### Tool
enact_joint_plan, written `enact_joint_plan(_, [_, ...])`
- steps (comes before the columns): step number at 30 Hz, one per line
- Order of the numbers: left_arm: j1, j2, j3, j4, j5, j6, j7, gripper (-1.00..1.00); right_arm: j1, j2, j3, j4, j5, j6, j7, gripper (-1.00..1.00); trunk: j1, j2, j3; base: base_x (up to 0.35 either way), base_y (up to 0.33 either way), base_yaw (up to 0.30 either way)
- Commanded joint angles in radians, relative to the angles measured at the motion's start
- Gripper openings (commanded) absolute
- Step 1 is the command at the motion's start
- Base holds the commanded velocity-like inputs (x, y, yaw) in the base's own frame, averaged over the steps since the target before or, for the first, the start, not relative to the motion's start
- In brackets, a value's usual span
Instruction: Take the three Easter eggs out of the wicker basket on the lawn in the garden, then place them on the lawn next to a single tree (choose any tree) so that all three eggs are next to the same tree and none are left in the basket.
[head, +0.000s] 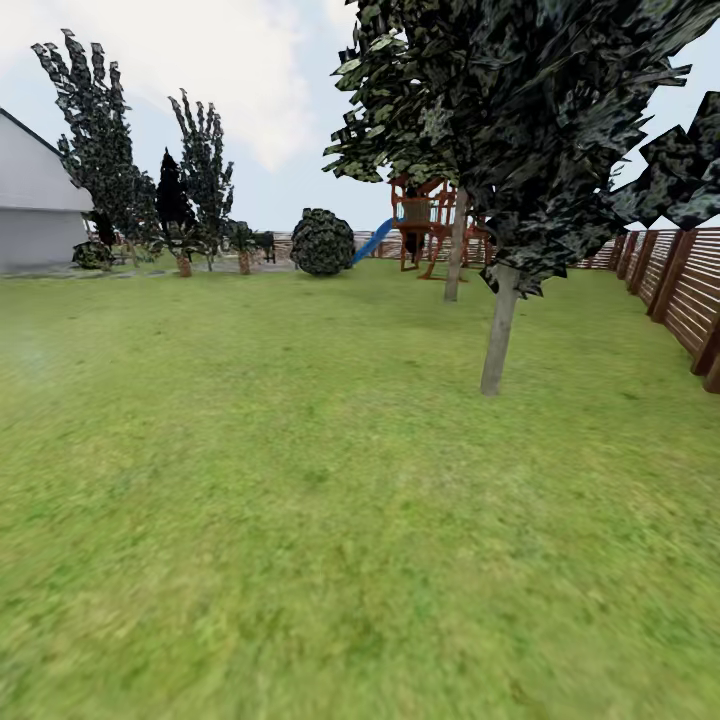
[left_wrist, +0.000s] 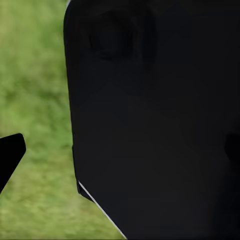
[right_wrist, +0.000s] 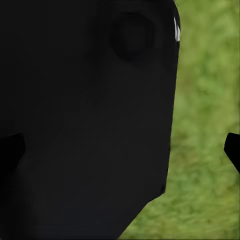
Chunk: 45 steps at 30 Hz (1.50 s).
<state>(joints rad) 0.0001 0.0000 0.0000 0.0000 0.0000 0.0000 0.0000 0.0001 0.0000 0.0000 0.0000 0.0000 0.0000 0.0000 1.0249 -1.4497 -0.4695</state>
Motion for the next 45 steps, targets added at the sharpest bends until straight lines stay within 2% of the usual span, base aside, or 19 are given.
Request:
enact_joint_plan(1, [0.0,0.0,0.0,0.0,0.0,0.0,0.0,1.0,0.0,0.0,0.0,0.0,0.0,0.0,0.0,1.0,0.0,0.0,0.0,0.0,0.0,0.0])
enact_joint_plan(4, [0.006,-0.016,0.005,-0.011,0.006,0.0,-0.012,1.0,-0.017,0.0,0.006,-0.01,0.006,-0.007,0.004,1.0,0.0,0.0,0.0,0.0,0.0,0.0])
enact_joint_plan(12, [0.006,-0.028,0.005,-0.019,0.007,0.002,-0.014,1.0,-0.063,0.0,0.006,-0.012,0.005,-0.052,0.004,1.0,0.0,0.0,0.0,0.0,0.0,0.0])
enact_joint_plan(15, [0.006,-0.023,0.005,-0.036,0.007,0.002,-0.014,1.0,-0.078,-0.003,0.003,-0.022,0.0,-0.058,0.003,1.0,0.0,0.0,0.0,0.0,0.0,0.0])
enact_joint_plan(36, [0.006,-0.021,0.006,-0.038,0.006,0.002,-0.014,1.0,-0.08,0.001,0.006,-0.032,0.004,-0.053,0.003,1.0,0.0,0.0,0.0,0.0,0.0,0.0])
enact_joint_plan(45, [0.006,-0.021,0.006,-0.039,0.006,0.002,-0.014,1.0,-0.08,0.003,0.006,-0.031,0.005,-0.055,0.002,1.0,0.0,0.0,-0.005,0.0,0.0,0.198])
